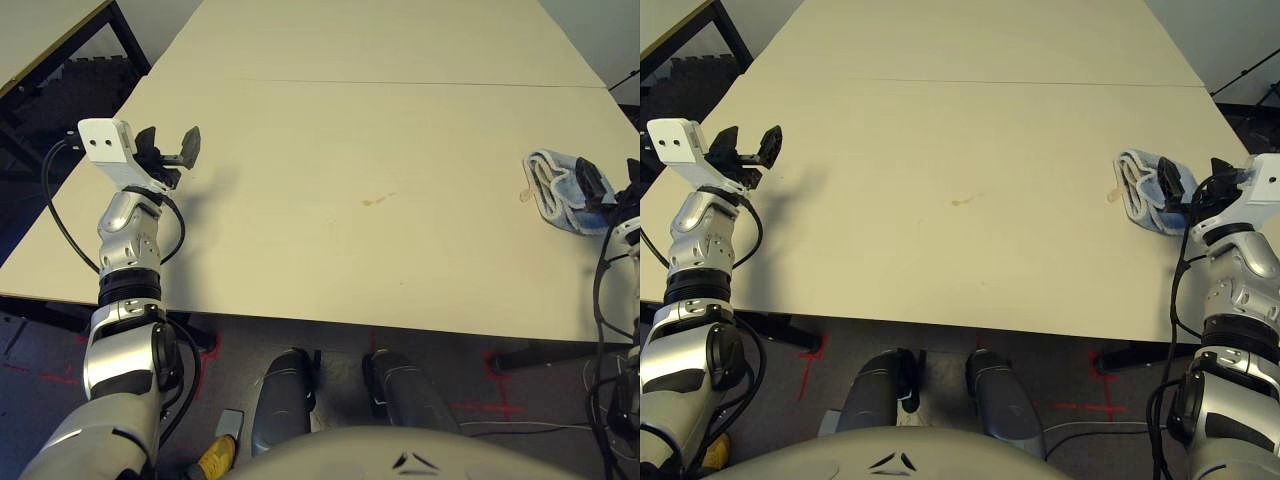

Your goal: Wipe the water off the table with a rag.

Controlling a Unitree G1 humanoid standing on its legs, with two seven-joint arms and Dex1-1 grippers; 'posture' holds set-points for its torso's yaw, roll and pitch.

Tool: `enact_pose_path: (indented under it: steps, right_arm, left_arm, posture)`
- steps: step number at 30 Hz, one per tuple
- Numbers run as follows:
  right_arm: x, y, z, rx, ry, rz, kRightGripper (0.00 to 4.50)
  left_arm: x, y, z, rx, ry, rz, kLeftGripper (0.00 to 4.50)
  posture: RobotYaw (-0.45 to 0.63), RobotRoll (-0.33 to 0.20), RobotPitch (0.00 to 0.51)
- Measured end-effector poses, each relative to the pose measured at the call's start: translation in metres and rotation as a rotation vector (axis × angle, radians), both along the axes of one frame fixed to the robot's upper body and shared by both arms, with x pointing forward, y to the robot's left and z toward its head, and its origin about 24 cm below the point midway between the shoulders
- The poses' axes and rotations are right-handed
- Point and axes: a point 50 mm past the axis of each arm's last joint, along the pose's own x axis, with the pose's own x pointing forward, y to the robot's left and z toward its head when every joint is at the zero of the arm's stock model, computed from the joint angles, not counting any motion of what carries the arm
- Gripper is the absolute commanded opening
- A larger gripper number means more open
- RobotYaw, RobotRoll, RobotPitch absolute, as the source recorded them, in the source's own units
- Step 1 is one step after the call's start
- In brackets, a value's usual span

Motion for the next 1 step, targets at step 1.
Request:
enact_pose_path:
  steps: [1]
  right_arm:
    - [-0.0004,-0.0006,0.0002,0.001,-0.002,-0.004,4.48]
  left_arm:
    - [0.0002,0.0001,-0.001,-0.001,0.003,0.001,4.5]
  posture:
    - [-0.22,0.0,0.153]
